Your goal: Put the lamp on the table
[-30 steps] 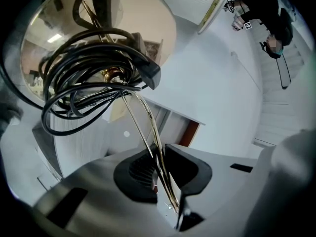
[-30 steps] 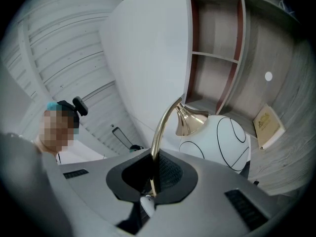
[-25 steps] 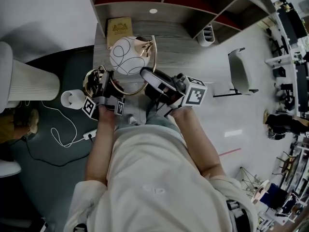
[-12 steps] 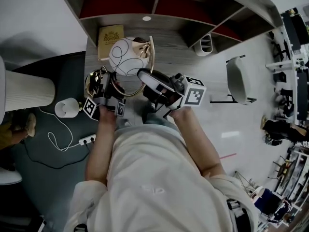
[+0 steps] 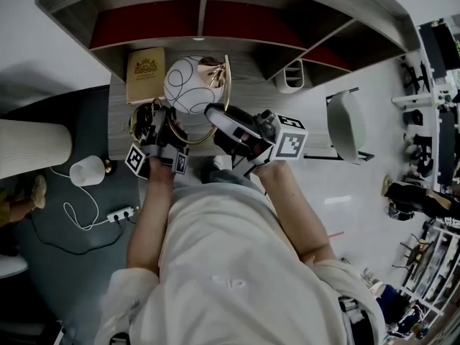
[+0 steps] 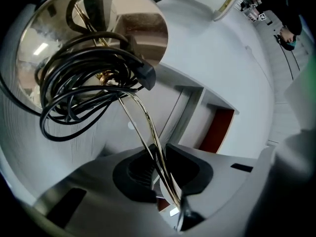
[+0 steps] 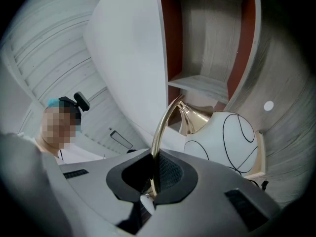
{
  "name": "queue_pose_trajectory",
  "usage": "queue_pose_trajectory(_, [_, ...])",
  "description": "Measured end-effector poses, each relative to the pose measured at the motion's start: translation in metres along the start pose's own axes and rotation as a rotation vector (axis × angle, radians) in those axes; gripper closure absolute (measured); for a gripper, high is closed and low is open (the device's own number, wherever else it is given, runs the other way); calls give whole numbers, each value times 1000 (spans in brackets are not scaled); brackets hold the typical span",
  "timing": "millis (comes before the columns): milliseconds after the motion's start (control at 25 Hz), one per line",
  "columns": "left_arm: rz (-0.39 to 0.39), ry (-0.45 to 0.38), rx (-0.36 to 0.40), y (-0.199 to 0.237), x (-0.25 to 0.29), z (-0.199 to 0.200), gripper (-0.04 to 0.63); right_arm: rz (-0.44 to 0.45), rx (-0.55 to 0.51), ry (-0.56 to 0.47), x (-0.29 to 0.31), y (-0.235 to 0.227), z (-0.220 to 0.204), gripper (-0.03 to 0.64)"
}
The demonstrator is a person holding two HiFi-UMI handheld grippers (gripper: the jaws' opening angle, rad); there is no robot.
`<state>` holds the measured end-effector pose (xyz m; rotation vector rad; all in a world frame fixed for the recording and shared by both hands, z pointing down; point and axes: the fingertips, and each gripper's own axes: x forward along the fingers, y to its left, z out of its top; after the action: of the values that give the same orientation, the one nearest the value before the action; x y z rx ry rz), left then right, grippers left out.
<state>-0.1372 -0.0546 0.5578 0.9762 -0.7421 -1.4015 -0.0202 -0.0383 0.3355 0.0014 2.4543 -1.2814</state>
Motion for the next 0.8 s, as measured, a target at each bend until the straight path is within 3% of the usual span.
queue_pose_trajectory(160, [13, 1, -8, 30, 30, -34, 520, -3, 9, 1, -36, -15, 34, 586])
queue_pose_trajectory(480, [55, 38, -19, 62, 51, -63, 515, -26, 19, -19, -68, -28, 56, 586])
queue_pose_trajectory(800, [115, 152, -56, 86, 83, -88, 511, -93, -13, -95, -85, -38, 80, 586])
